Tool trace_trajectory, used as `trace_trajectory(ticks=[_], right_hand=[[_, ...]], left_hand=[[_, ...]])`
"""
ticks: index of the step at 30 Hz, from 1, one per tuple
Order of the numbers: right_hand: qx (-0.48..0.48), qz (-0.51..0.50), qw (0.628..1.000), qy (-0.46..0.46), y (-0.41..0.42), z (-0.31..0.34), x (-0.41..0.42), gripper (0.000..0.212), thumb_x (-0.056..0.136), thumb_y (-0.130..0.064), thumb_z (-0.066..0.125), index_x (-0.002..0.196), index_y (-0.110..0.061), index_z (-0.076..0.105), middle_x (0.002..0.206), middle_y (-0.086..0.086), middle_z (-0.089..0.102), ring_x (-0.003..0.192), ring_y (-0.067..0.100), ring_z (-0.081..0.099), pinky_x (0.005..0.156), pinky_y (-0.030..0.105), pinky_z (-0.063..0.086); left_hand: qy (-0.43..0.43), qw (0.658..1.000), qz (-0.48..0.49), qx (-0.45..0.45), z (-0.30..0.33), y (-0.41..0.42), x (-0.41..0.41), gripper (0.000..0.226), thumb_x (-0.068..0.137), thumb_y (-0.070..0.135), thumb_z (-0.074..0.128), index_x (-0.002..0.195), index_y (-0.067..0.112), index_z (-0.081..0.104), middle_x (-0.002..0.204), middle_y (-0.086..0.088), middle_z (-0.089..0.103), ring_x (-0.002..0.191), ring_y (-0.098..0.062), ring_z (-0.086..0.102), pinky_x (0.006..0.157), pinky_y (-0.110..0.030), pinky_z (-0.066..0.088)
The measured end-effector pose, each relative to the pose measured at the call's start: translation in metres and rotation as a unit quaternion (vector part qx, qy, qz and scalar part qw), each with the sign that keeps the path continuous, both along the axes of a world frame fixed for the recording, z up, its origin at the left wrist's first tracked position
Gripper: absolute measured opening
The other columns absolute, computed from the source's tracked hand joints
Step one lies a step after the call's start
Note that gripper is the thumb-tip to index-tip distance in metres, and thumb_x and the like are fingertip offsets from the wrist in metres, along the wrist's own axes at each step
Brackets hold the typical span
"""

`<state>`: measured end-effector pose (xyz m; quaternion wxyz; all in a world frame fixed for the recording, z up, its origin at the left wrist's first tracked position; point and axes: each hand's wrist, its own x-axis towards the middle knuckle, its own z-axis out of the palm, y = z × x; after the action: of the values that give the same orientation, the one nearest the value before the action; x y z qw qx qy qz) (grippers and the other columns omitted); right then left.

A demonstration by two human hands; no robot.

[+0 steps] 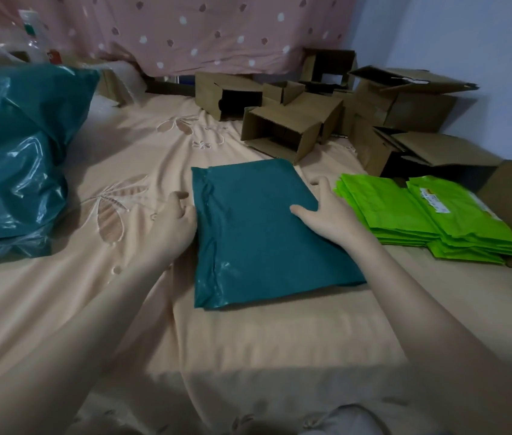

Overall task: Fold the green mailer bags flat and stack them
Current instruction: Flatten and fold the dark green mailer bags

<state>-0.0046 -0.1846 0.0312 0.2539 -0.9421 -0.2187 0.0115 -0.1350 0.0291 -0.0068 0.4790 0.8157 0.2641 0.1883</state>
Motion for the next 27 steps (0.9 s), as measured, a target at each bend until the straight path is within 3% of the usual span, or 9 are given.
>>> trace_trajectory(ticks=[3, 5, 7, 10, 13, 16, 19, 23, 27], right_hand=[[0.076, -0.013, 0.997, -0.016, -0.012, -0.006, 0.0, 0.053, 0.09, -0.036, 0.056, 0.133, -0.022, 0.03, 0.127, 0.013, 0.049, 0.112, 0.032, 0.051, 0.088, 0.034, 0.041], [0.098, -0.034, 0.994, -0.046, -0.018, -0.005, 0.002, 0.052, 0.092, -0.034, 0.054, 0.136, -0.02, 0.029, 0.128, 0.016, 0.044, 0.112, 0.034, 0.05, 0.089, 0.033, 0.038], [0.093, -0.05, 0.993, -0.061, -0.022, -0.004, 0.008, 0.052, 0.094, -0.036, 0.051, 0.139, -0.019, 0.029, 0.131, 0.018, 0.041, 0.115, 0.034, 0.047, 0.091, 0.033, 0.037], [0.052, -0.041, 0.997, -0.047, -0.02, -0.005, 0.02, 0.057, 0.096, -0.039, 0.047, 0.143, -0.015, 0.026, 0.138, 0.018, 0.036, 0.123, 0.034, 0.042, 0.098, 0.034, 0.035], [-0.01, -0.015, 0.998, -0.057, -0.014, -0.006, 0.029, 0.058, 0.097, -0.035, 0.045, 0.146, -0.012, 0.025, 0.146, 0.019, 0.028, 0.133, 0.036, 0.03, 0.109, 0.039, 0.027], [-0.055, 0.007, 0.989, -0.135, -0.004, -0.004, 0.035, 0.057, 0.094, -0.029, 0.044, 0.147, -0.014, 0.028, 0.155, 0.014, 0.016, 0.142, 0.031, 0.014, 0.117, 0.042, 0.016], [-0.075, 0.03, 0.986, -0.144, 0.01, -0.003, 0.038, 0.059, 0.096, -0.04, 0.037, 0.15, -0.022, 0.02, 0.16, 0.005, 0.006, 0.146, 0.023, 0.003, 0.119, 0.045, 0.006], [-0.12, 0.03, 0.991, -0.048, 0.018, -0.018, 0.043, 0.062, 0.095, -0.058, 0.023, 0.151, -0.032, 0.011, 0.16, -0.004, -0.001, 0.147, 0.018, -0.006, 0.117, 0.048, -0.003], [-0.116, 0.036, 0.992, -0.017, 0.018, -0.024, 0.048, 0.062, 0.095, -0.059, 0.022, 0.151, -0.033, 0.01, 0.16, -0.004, 0.0, 0.147, 0.018, -0.003, 0.117, 0.046, 0.0]], left_hand=[[-0.047, 0.991, -0.045, -0.119, 0.011, -0.014, 0.014, 0.059, 0.083, 0.048, 0.03, 0.139, 0.029, 0.03, 0.116, -0.006, 0.057, 0.108, -0.026, 0.055, 0.1, -0.048, 0.042], [-0.06, 0.986, -0.085, -0.131, 0.018, -0.024, 0.024, 0.054, 0.09, 0.048, 0.038, 0.141, 0.032, 0.027, 0.115, 0.004, 0.056, 0.107, -0.019, 0.055, 0.097, -0.038, 0.043], [-0.06, 0.983, -0.126, -0.12, 0.024, -0.03, 0.035, 0.052, 0.095, 0.031, 0.045, 0.143, 0.03, 0.023, 0.121, 0.008, 0.048, 0.114, -0.015, 0.05, 0.091, -0.027, 0.04], [-0.015, 0.99, -0.129, -0.048, 0.026, -0.027, 0.052, 0.059, 0.092, 0.017, 0.05, 0.144, 0.024, 0.022, 0.136, -0.002, 0.039, 0.127, -0.021, 0.042, 0.092, -0.028, 0.038], [0.07, 0.989, -0.112, 0.073, 0.027, -0.021, 0.065, 0.064, 0.089, 0.023, 0.051, 0.146, 0.019, 0.021, 0.148, -0.012, 0.024, 0.13, -0.028, 0.038, 0.102, -0.034, 0.034], [0.031, 0.973, -0.089, 0.21, 0.027, -0.028, 0.077, 0.057, 0.094, 0.028, 0.042, 0.146, 0.015, 0.024, 0.154, -0.012, 0.017, 0.14, -0.029, 0.021, 0.112, -0.038, 0.022], [0.042, 0.95, -0.119, 0.287, 0.026, -0.041, 0.094, 0.057, 0.097, 0.04, 0.031, 0.149, 0.021, 0.018, 0.158, -0.006, 0.008, 0.146, -0.022, 0.005, 0.118, -0.043, 0.008], [0.13, 0.935, -0.174, 0.28, 0.014, -0.044, 0.111, 0.058, 0.097, 0.049, 0.023, 0.15, 0.03, 0.008, 0.159, 0.0, -0.001, 0.146, -0.018, -0.005, 0.118, -0.042, 0.0], [0.135, 0.945, -0.181, 0.237, 0.005, -0.044, 0.111, 0.058, 0.096, 0.05, 0.023, 0.15, 0.033, 0.007, 0.159, 0.003, 0.0, 0.146, -0.016, -0.004, 0.119, -0.04, 0.002]])
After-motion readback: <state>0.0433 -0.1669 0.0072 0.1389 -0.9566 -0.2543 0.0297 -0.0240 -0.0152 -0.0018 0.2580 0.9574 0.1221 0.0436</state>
